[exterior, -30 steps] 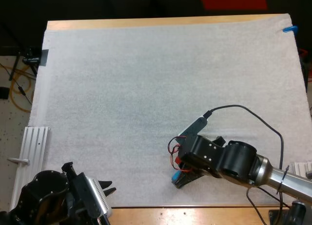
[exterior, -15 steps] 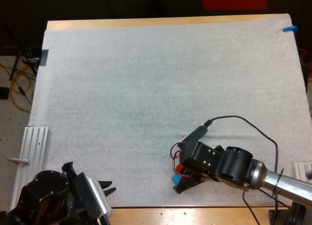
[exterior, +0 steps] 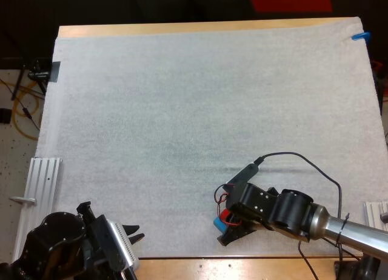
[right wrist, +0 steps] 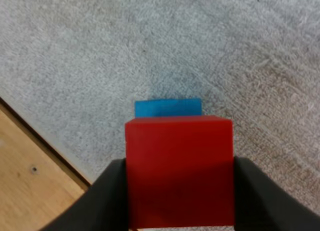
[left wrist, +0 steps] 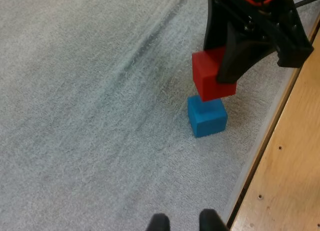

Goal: Stack red cube on blue cube

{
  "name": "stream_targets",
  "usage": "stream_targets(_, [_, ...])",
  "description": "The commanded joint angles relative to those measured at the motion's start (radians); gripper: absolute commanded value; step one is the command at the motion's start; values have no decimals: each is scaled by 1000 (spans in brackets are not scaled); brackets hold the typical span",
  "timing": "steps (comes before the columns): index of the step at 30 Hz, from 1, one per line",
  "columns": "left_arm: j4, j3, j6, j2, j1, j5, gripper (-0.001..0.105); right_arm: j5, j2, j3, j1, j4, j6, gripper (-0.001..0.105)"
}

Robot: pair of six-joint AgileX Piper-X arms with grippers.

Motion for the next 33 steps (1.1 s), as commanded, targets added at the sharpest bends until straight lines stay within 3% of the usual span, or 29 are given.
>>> stream_targets(1, [-5,-1,-10,1,-2,8,12,-10,-1,3,0,-24,-19,24])
stream_targets(26, [-5,-1,-10,1,-2,8,12,-46,83,29,0,-102,-65,24])
stream_targets(28, [-5,-1,-10,1,-2,8,12,-46,83,29,0,-102,-65,27])
stream_targets(33, [-5,-1,-10,1,-2,8,12,-46,83,29,0,-102,-62,56])
